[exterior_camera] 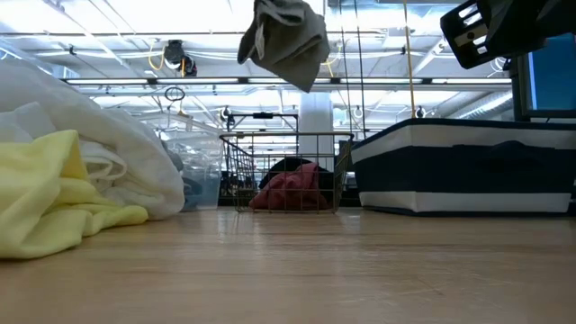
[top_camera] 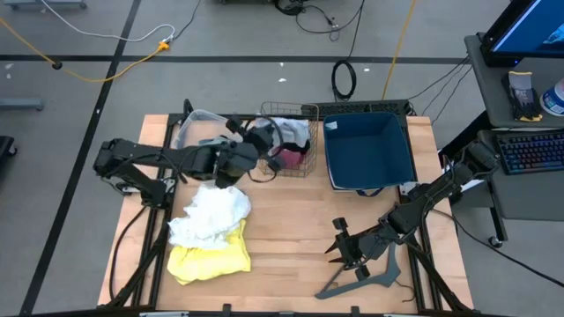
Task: Pick & Place Cloths
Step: Put the gray shorts into the mesh basket
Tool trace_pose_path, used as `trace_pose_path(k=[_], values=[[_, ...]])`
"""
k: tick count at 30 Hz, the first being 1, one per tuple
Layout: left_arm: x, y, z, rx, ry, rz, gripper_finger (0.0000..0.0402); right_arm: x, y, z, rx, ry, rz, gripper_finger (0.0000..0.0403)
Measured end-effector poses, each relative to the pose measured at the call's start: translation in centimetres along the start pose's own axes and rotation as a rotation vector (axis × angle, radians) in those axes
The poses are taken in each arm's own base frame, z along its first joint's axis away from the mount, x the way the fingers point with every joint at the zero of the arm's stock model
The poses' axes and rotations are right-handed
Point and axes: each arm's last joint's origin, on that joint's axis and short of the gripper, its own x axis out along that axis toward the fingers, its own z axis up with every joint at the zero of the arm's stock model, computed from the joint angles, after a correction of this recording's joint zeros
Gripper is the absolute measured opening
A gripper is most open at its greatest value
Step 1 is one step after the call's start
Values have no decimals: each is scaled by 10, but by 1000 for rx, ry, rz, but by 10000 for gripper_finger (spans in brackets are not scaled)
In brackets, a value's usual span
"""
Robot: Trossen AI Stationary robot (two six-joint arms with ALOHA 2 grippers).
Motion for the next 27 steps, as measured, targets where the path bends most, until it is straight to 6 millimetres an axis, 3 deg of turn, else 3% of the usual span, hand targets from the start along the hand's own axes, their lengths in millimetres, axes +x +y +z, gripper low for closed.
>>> trace_pose_path(k=[11,17,27], values=[[29,19,-5,-85,39,7,4,0,0,0,0,0,0,116],[49,27,-19,-113,125,-2,3,0,0,0,0,0,0,116],[93,8,-52,-121,269,-90,7,0,0,0,0,0,0,116]])
